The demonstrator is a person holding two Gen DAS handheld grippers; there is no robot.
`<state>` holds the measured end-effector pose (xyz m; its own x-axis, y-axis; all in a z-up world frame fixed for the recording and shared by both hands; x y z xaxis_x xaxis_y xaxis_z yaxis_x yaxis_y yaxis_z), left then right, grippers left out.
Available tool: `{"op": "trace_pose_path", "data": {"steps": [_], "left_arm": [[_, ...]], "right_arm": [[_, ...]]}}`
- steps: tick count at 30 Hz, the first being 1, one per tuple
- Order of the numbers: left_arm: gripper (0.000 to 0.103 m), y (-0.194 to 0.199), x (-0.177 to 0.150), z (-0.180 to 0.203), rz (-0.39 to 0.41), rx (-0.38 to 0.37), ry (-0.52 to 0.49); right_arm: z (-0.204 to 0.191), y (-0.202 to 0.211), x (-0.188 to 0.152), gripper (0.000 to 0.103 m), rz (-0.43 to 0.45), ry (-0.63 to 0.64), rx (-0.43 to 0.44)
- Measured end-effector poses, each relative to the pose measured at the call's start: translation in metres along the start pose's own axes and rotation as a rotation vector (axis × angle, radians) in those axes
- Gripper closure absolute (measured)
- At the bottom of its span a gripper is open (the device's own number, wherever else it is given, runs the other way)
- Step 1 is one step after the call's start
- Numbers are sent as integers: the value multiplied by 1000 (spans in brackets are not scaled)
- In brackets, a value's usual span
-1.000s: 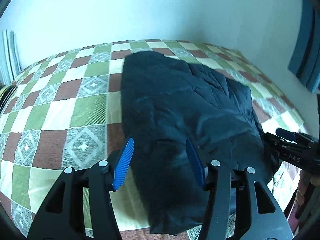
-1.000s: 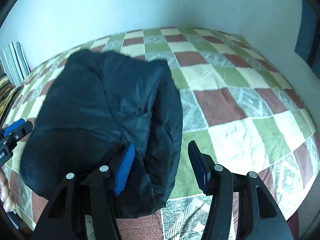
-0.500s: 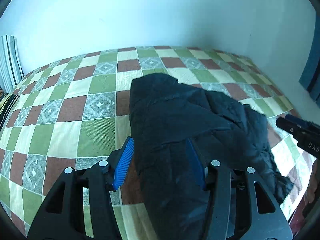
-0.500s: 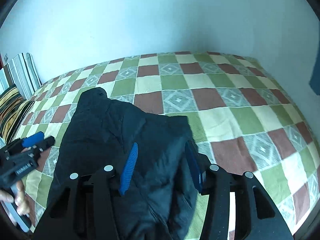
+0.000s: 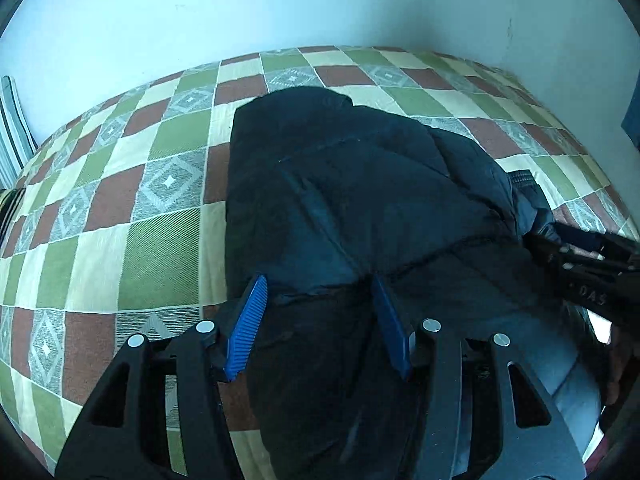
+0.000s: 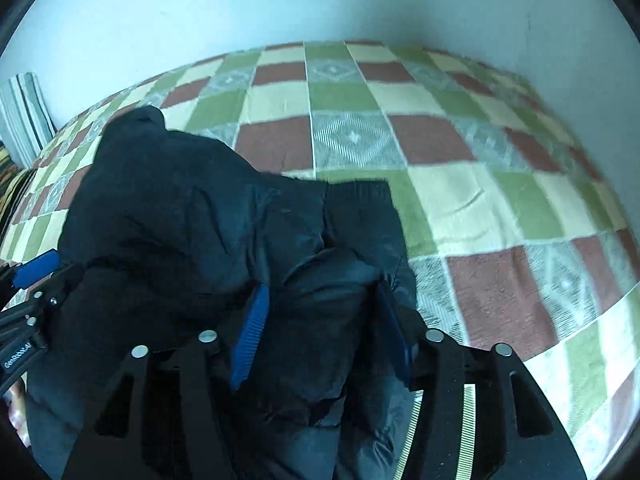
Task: Fold large clothes
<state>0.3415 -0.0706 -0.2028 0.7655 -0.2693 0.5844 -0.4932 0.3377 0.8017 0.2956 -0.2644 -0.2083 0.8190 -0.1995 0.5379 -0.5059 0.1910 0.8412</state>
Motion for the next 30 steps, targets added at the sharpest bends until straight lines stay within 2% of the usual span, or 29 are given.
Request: {"op": "trace_pose_path", "data": {"steps": [11, 30], "left_arm": [[48, -23, -5, 2, 2, 48, 3], [47, -40, -12, -3, -2, 54, 19]], "right_arm": [[-5, -24, -12, 47, 21, -12, -11], [-10, -29, -16, 46, 41, -10, -42]]}}
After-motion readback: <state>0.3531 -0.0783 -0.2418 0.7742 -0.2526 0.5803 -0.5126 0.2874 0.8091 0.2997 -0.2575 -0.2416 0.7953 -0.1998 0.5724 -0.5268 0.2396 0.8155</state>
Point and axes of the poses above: each gripper's, at about its wrist camera, not at the fingertips, and y roughly against the way its jaws point, z to its right, x to its top, the point moved 3 cm from there along -y, roughly the way its jaws point, and after that the axes turned 10 degrees about -x, right-handed, at the moved point
